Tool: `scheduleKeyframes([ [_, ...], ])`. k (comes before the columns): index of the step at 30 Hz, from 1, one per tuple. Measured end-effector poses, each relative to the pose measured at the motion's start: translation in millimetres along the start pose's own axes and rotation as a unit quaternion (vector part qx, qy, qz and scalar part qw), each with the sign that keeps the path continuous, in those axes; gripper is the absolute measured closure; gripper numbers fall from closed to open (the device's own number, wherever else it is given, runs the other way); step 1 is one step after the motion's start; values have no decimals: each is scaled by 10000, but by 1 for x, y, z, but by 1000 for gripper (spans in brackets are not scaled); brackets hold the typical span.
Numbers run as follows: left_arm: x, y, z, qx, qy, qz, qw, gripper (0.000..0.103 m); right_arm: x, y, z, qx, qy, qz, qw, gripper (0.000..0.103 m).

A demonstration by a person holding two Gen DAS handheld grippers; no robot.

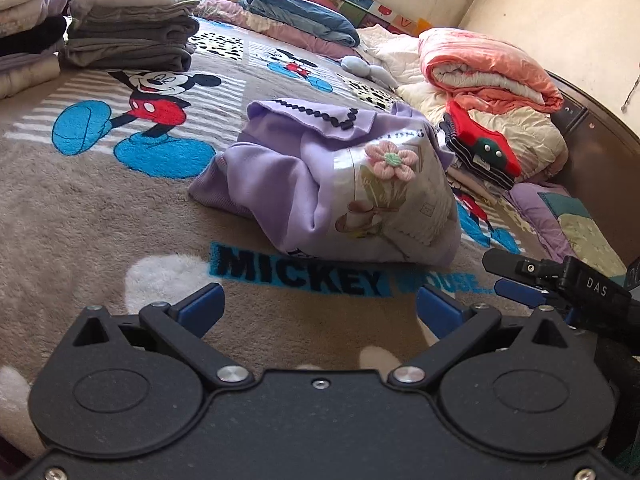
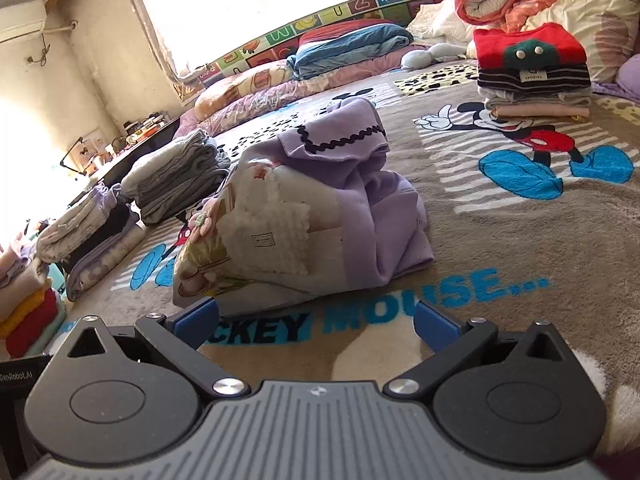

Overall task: Fold clothes
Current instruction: 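Reach both grippers to the lavender sweatshirt and grasp its cuffs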

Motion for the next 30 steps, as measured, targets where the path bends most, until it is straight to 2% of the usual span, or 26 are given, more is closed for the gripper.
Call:
scheduleKeyframes([
  [5, -11, -10, -22, 11, 241, 57, 9997, 0, 17, -16, -22, 170, -319, -241, 9991, 0],
  [8, -16, -19, -42, 16, 506, 202, 9985, 1, 24, -27, -45, 395, -534, -458, 9967, 0],
  [13, -17, -35, -81, 60, 643, 315, 9974, 1, 34, -46, -96, 782, -739, -743, 9914, 1],
  [18, -23, -60, -123, 90, 523, 269, 9982, 2, 46, -80, -136, 834, -700, -778, 9910, 2],
  [23, -37, -98, -159, -54, 363, 379, 9986, 2, 64, -115, -155, 704, -516, -862, 9925, 3],
  [25, -41, -114, -171, -120, 252, 491, 9984, 2, 70, -124, -159, 655, -308, -887, 9934, 3],
  [30, -45, -159, -192, -382, -83, 980, 9944, 2, 86, -138, -169, 687, -145, -1314, 9888, 3],
])
Point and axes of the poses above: each gripper's, at about its wrist camera, not at the fingertips, and y roughly against the way its jaws point, x to its right, z to its underside, the point moved 8 cm from there along -y, roughly the way its jaws point, and after that the axes turned 4 degrees about -z, right-handed, at the moved point
